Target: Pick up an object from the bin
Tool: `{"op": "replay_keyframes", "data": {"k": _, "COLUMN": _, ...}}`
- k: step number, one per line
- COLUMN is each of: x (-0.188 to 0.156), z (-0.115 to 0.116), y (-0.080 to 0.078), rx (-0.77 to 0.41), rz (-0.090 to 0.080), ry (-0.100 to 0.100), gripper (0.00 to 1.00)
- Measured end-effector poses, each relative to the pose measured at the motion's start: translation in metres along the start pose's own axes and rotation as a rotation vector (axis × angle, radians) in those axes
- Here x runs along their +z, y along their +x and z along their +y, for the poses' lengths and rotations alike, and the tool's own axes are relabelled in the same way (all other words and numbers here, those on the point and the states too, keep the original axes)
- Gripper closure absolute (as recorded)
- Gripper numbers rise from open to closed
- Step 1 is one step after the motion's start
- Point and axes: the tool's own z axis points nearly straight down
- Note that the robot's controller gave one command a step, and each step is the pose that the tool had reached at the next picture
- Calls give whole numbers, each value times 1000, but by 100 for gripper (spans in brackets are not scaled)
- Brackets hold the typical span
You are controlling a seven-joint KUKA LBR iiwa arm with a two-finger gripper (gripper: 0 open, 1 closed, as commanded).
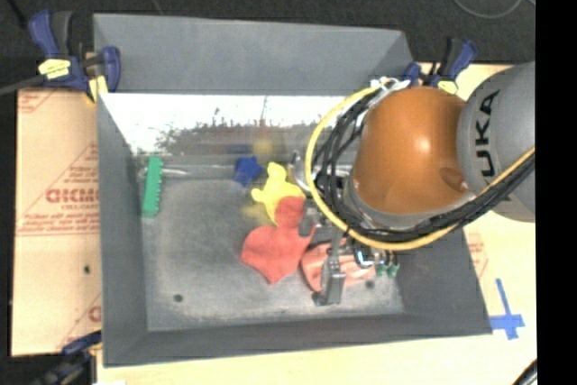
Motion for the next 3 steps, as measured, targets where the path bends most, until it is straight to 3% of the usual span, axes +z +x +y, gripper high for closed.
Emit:
{"op": "replay_keyframes", "data": {"k": 1, "x": -2, "z": 0, "y": 0, "rx": 0, "rz": -3, "ry": 0, "gripper": 0}}
{"op": "replay_keyframes", "data": {"k": 2, "x": 9, "z": 8, "y": -14, "rx": 66, "rz": -8, "ry": 0, "gripper": 0}}
{"op": "replay_keyframes", "data": {"k": 3, "x": 63, "z": 10, "y": -39, "rx": 77, "rz": -13, "ry": -1, "gripper": 0}}
